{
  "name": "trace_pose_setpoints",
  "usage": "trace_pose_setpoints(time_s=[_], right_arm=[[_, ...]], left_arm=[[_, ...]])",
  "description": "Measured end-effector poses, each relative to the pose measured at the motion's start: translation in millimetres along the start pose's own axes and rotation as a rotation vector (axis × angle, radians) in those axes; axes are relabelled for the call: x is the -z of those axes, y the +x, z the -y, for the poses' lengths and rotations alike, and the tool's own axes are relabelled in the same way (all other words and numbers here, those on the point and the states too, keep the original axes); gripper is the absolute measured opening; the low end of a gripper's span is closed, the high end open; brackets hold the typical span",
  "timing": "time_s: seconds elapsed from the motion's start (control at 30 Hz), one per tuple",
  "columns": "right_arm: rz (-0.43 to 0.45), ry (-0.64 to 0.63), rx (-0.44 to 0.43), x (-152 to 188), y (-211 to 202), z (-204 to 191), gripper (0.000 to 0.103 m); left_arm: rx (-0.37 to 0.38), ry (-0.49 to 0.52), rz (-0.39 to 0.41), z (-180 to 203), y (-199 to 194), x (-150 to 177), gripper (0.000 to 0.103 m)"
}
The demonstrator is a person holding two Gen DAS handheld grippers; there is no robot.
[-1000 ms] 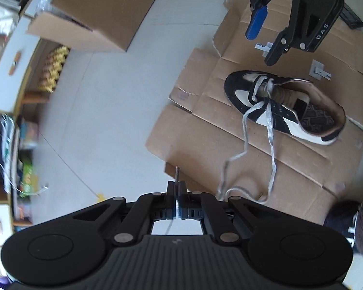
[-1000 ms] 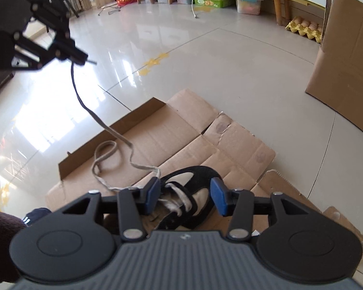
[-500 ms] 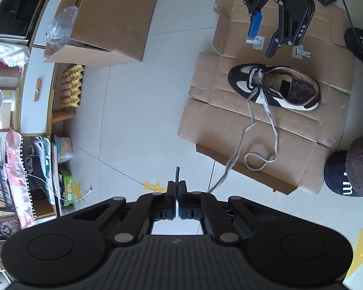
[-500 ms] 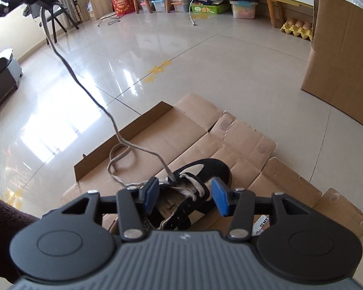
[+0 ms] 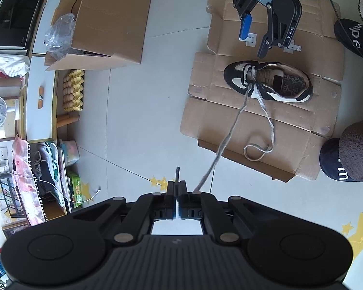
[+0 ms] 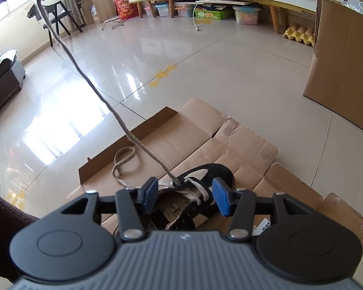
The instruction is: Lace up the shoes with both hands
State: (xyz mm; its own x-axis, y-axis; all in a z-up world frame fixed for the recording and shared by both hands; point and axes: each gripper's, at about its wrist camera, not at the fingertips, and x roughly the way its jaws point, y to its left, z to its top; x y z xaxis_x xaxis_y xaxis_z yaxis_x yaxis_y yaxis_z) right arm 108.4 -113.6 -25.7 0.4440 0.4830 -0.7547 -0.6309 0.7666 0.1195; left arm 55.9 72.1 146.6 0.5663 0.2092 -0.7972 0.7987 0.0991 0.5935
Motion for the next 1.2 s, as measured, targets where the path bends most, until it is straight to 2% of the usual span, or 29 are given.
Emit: trace_pose_setpoints(time_s=[0.37, 0.57, 0.97, 1.2], right_arm=[[-0.007, 0.023, 0.005, 10, 3, 6, 0.056], [-0.032, 0.043, 0.012, 21, 13, 7, 0.060], [-0.061, 0.066, 0.026, 34, 27, 3, 0.079], [-0.095, 0.073, 0.023, 41, 36, -1, 0.098]], left_arm=[[0.062, -0.010, 0.061, 15, 21, -23, 0.001], [0.143, -0.035, 0.127, 35, 46, -41, 0.001], [0.266, -0.100, 0.254, 68, 90, -74, 0.001], [0.318, -0.159, 0.302, 79, 113, -84, 0.001]])
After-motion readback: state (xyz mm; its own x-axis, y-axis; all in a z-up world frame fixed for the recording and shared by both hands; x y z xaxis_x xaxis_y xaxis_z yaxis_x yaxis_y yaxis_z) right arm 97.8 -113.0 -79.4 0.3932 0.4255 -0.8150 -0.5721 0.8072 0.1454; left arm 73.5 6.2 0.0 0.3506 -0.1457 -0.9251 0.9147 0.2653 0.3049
